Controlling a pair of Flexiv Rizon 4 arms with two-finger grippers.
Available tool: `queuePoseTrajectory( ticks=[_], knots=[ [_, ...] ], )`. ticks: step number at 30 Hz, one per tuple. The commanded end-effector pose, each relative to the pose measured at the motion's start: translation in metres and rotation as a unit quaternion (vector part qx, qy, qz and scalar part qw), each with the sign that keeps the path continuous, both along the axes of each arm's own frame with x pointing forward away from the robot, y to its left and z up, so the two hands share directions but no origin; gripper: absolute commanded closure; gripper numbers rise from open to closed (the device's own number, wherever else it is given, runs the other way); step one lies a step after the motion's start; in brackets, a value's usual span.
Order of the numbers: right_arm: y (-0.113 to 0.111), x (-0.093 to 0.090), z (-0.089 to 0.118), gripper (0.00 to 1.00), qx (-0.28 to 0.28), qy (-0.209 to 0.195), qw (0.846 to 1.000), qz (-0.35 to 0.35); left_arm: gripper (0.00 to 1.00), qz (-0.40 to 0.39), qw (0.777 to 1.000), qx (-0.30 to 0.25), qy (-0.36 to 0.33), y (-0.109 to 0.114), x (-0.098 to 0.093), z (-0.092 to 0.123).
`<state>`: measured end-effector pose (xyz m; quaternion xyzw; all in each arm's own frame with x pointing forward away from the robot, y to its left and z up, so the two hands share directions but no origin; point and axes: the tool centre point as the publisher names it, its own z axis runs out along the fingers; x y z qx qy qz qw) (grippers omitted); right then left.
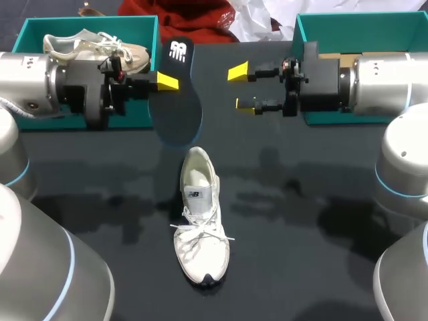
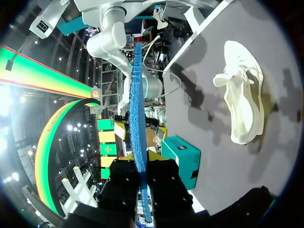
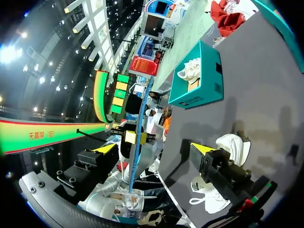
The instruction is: Take the shoe out of the shoebox, open the shoe tongue, remove and reinsert the insole, then place the shoe into the shoebox
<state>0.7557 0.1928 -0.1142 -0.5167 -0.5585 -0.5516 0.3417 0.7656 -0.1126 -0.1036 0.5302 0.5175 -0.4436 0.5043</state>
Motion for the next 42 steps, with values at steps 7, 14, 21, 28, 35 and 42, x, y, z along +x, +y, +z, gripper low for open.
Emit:
queuePoseTrajectory(
  ticks=[7,14,21,28,35,42],
  knots=[
    [0.011,0.007,0.001,0.00,-0.006,-0.007,1.000,0.011,1.00,-0.004,1.000,0.015,-0.021,-0.009,0.014,-0.003],
    [0.026,0.006,-0.002,0.00,0.003,-0.013,0.998,0.067,1.00,-0.003,0.999,0.015,-0.033,-0.014,0.024,-0.006],
    [0.043,0.004,-0.004,0.00,0.000,-0.014,0.996,0.094,1.00,-0.008,0.999,0.009,-0.043,-0.018,0.027,-0.010],
    [0.060,0.005,-0.007,0.19,0.001,-0.021,0.994,0.110,1.00,-0.006,0.999,0.007,-0.052,-0.020,0.028,-0.012],
    [0.068,0.003,-0.009,0.39,0.009,-0.025,0.993,0.118,1.00,0.006,0.998,-0.003,-0.061,-0.021,0.028,-0.013],
    [0.074,-0.001,-0.010,0.55,0.013,-0.029,0.992,0.125,1.00,0.008,0.998,-0.002,-0.066,-0.024,0.028,-0.012]
  ],
)
